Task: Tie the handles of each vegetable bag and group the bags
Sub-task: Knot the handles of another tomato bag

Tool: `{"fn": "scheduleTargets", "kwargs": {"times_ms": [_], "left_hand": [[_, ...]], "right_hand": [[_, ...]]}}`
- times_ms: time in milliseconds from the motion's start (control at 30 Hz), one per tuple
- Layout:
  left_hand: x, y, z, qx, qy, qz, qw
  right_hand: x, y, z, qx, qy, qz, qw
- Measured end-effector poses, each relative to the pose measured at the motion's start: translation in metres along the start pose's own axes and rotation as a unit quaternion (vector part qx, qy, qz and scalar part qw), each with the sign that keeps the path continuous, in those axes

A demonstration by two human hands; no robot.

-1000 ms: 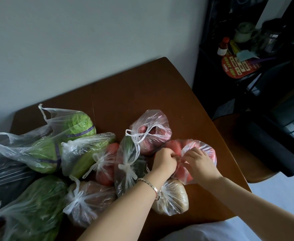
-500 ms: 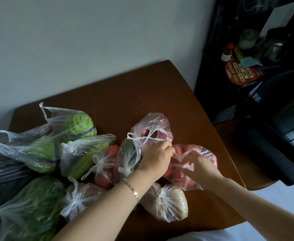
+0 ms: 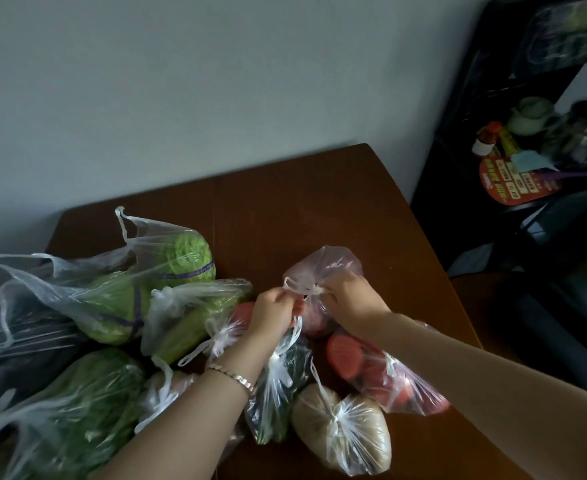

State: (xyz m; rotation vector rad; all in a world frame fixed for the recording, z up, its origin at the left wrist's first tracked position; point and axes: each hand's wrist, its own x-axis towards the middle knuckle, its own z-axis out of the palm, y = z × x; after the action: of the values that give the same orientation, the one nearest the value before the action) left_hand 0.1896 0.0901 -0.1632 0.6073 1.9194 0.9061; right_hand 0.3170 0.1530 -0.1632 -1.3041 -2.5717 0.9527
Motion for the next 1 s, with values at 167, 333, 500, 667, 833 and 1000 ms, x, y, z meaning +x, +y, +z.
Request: {"fn": "scheduleTargets", "kwargs": {"times_ms": [167,333,500,667,833,1000], "left_hand": [[0.0,0.018,0.022,0.012,-0.08,0.016,0.997],[0.004,0.057,0.046,0.143,-0.025,0.032,0.989],[0.008,0.09,0.041,-0.098,0.058,-0.005,0.993],[0.014,0.082,0.019,-0.07,0.178,0.021,0.981],[0.015,0.066,0.001,-0.015,0.184,0.088,0.979],[-0.013,0.062,0.012,-0.035,0.065,0.201,0.977]], "right_hand": [[-0.004,0.011,-0.031,0.182,0.1,0.1,0.973],[0.0,0.017,-0.066,0.31,0.239,0.145,0.909],[-0.016,0.036,-0.071,0.327,0.307,0.193,0.873],[-0.037,0.042,-0.067,0.328,0.319,0.158,0.875],[-0.048,0.032,-0.064,0.303,0.298,0.105,0.899],[-0.041,0.021,-0.053,0.268,0.29,0.043,0.918]]}}
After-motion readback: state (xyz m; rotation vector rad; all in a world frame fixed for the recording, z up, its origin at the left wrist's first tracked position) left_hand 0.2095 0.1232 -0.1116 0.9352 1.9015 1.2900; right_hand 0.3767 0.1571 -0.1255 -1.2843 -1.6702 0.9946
